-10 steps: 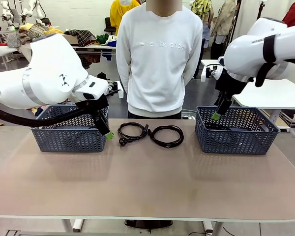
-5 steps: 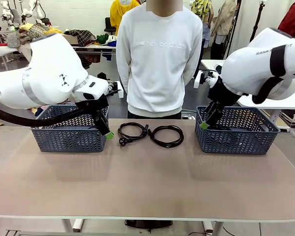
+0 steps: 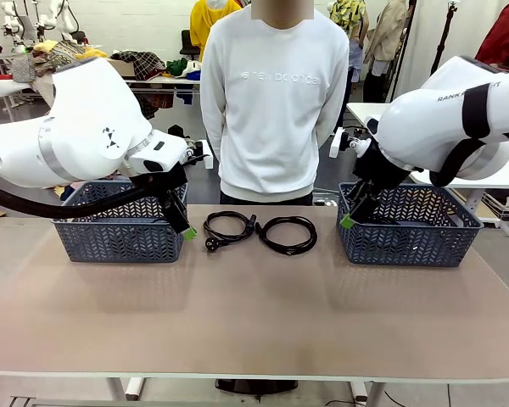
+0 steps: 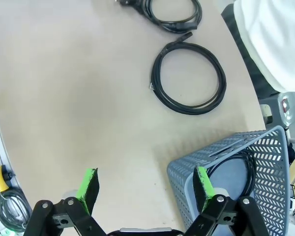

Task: Organize the cables according to human instructions.
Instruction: Pick up a bundle of cables and place it in the basket indicated by the human.

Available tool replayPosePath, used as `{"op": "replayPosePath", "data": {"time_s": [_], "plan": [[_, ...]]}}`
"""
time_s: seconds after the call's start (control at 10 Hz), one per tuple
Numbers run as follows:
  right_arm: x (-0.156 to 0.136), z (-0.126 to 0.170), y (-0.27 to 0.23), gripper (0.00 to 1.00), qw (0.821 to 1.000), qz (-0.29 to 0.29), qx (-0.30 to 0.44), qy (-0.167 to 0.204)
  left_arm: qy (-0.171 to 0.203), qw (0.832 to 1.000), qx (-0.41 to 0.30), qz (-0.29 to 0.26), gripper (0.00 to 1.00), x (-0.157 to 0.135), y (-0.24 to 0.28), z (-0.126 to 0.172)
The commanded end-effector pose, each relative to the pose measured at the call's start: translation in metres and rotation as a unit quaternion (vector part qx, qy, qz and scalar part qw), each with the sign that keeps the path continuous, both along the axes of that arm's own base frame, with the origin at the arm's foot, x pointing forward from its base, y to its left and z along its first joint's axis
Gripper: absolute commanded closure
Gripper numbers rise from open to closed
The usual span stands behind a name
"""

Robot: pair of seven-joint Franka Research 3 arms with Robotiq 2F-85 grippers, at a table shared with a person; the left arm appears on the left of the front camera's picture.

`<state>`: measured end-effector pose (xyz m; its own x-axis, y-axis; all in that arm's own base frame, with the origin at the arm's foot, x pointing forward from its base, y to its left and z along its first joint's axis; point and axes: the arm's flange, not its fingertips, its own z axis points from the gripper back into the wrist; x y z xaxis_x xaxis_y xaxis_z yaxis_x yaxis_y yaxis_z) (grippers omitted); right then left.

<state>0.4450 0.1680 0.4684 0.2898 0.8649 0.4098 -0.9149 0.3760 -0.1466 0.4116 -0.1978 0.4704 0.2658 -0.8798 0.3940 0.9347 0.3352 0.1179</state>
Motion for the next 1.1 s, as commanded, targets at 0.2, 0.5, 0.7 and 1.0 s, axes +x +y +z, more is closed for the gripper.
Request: {"op": "replayPosePath", "data": {"time_s": [0.2, 0.5, 0.7, 1.0], "plan": [[-0.0004, 0.0005, 0.0009, 0.0, 1.0, 0.0, 0.0, -0.001, 0.001, 1.0, 0.0, 0.003, 0.0, -0.0001, 0.0022, 0.0004], [-0.0004, 0.0005, 0.0009, 0.0, 1.0, 0.0, 0.0, -0.001, 0.001, 1.0, 0.0, 0.003, 0.0, -0.0001, 0.0022, 0.0004], [-0.0004, 0.0005, 0.0009, 0.0, 1.0, 0.0, 0.0, -0.001, 0.001, 1.0, 0.0, 0.003, 0.0, -0.0001, 0.0022, 0.0004], [-0.0004, 0.0005, 0.0009, 0.0, 1.0, 0.0, 0.0, -0.001, 0.001, 1.0, 0.0, 0.003, 0.0, -0.0001, 0.0022, 0.0004]]}}
